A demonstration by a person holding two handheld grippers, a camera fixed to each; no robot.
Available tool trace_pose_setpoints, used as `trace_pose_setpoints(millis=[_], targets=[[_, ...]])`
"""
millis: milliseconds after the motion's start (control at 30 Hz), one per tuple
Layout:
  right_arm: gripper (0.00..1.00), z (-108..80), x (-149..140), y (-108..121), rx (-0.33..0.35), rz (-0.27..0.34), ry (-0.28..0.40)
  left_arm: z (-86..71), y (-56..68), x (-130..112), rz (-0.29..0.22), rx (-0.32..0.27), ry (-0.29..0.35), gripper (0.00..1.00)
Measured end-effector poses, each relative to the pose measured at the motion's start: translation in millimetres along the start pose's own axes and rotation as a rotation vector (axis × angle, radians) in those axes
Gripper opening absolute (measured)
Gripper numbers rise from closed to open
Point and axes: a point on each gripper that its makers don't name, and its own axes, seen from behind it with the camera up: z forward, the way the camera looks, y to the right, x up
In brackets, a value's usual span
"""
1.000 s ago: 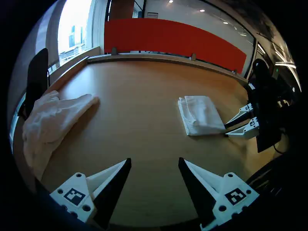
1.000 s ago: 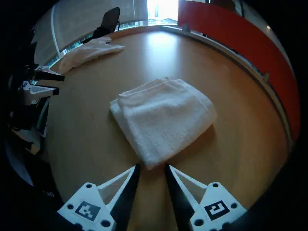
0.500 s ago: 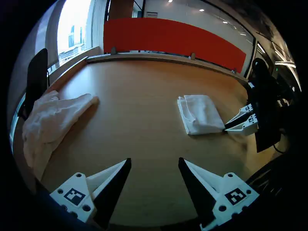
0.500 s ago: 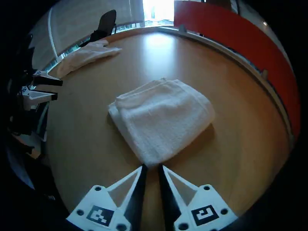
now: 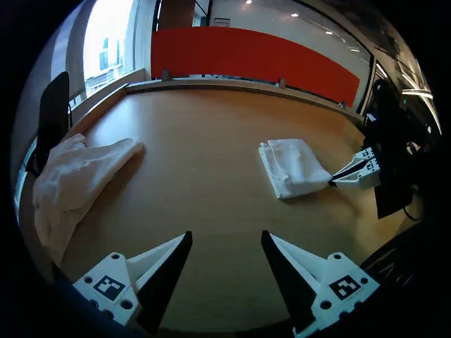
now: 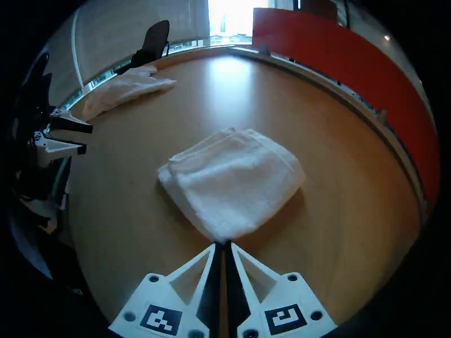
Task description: Fold towel
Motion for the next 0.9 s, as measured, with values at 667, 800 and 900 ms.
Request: trace_pose_setpoints(millis=[667,800,900], targets=[[0.04,-70.8,123,50,-0.119,-0.102,0.198,3.1,4.7,27,0.025,-0.021,0.05,0.91],[0.04,-85.2,137,59,-0.141,-0.106,0.227,3.7,5.0,31,0.029,-0.024,0.055,0.91],[0.04,-94.9,144,67,-0.158,-0.1,0.244,4.2,5.9,34,0.035,-0.029,0.058,0.91]])
